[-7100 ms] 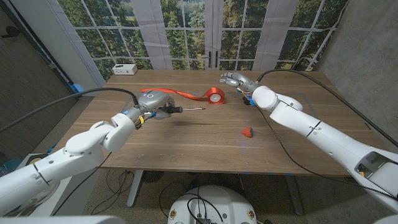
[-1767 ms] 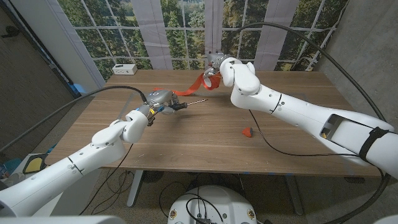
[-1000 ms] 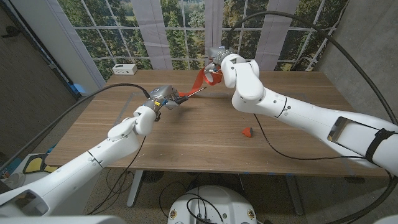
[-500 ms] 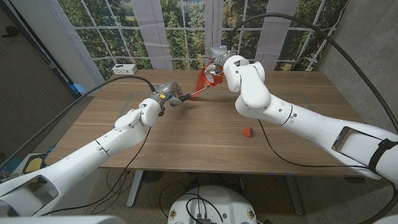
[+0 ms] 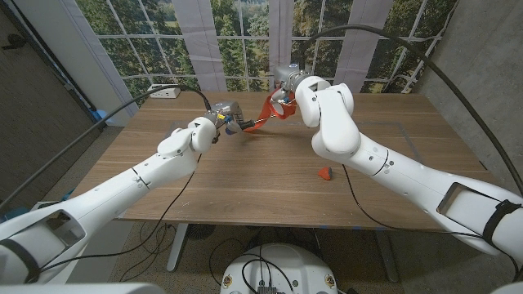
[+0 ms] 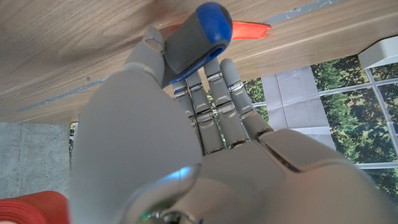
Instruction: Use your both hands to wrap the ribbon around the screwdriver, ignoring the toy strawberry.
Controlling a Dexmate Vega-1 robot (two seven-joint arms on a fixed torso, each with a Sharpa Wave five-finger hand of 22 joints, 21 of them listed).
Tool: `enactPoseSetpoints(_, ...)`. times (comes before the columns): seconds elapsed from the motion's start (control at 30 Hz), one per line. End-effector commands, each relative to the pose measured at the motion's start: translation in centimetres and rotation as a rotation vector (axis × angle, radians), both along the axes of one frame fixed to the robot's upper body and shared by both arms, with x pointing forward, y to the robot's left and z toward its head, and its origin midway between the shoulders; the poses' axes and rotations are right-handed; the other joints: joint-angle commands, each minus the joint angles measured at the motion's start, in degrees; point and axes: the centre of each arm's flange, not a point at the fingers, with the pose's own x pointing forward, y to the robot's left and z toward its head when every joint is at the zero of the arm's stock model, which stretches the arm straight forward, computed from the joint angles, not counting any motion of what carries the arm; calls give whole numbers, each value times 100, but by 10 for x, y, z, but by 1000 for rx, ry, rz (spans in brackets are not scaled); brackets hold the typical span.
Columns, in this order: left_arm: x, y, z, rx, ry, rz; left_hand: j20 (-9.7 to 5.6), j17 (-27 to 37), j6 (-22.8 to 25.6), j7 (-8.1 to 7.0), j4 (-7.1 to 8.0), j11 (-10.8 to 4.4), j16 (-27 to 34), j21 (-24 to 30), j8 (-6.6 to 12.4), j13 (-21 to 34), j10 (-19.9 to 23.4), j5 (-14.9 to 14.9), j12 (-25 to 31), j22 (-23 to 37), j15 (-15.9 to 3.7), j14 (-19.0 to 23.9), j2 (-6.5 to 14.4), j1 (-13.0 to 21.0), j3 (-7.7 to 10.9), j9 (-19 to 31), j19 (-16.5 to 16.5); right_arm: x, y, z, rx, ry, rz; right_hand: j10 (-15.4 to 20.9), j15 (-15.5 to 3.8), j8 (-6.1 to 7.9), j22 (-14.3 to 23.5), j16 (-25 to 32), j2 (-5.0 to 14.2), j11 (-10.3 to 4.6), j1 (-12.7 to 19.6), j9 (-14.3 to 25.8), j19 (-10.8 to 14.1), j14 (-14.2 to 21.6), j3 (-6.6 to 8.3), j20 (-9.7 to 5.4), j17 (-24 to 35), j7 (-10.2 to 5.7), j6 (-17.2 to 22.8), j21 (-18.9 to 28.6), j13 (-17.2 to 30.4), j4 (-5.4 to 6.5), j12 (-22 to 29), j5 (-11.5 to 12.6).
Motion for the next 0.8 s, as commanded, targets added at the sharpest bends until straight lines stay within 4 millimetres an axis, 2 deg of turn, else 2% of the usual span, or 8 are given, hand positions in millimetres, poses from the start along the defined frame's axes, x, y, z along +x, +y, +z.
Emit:
enactPoseSetpoints(0.03, -1, -9, 21, 39, -9, 9, -252, 1218, 226, -173, -24, -29, 14, 58, -7, 34, 77, 45, -24, 3, -1440, 936, 923, 981, 92, 14, 42, -9, -9, -23, -66, 114, -129, 426, -941, 94, 3, 35, 602, -467, 682, 1658, -49, 215, 123, -211, 20, -341, 792, 35, 3007, 172, 1236, 2)
enactPoseSetpoints(0.23, -5, -12, 31, 32, -30, 3, -257, 1239, 225, -186, -19, -26, 6, 72, -27, 42, 80, 51, -36, -7, -1439, 938, 918, 983, 96, 9, 38, -9, -11, -34, -82, 168, -166, 399, -939, 78, -18, 43, 601, -445, 686, 1669, -92, 173, 119, -212, 18, -352, 782, 71, 2982, 184, 1208, 1)
enactPoseSetpoints(0.57, -18, -15, 43, 22, -54, -17, -257, 1269, 243, -175, -14, -36, -3, 92, -46, 48, 94, 57, -52, -18, -1440, 945, 913, 983, 100, 3, 32, 12, -22, -61, -67, 272, -198, 370, -938, 49, -51, 58, 609, -434, 692, 1676, -178, 122, 116, -201, 15, -343, 773, 122, 3029, 208, 1223, 1)
enactPoseSetpoints(0.8, -28, -17, 49, 12, -69, -46, -259, 1294, 241, -185, -9, -24, -12, 108, -68, 61, 95, 60, -65, -24, -1439, 948, 910, 982, 102, -2, 26, 29, -32, -72, -34, 299, -222, 360, -939, 33, -70, 67, 614, -415, 699, 1679, -206, 102, 116, -198, 14, -336, 769, 155, 3013, 218, 1209, 2)
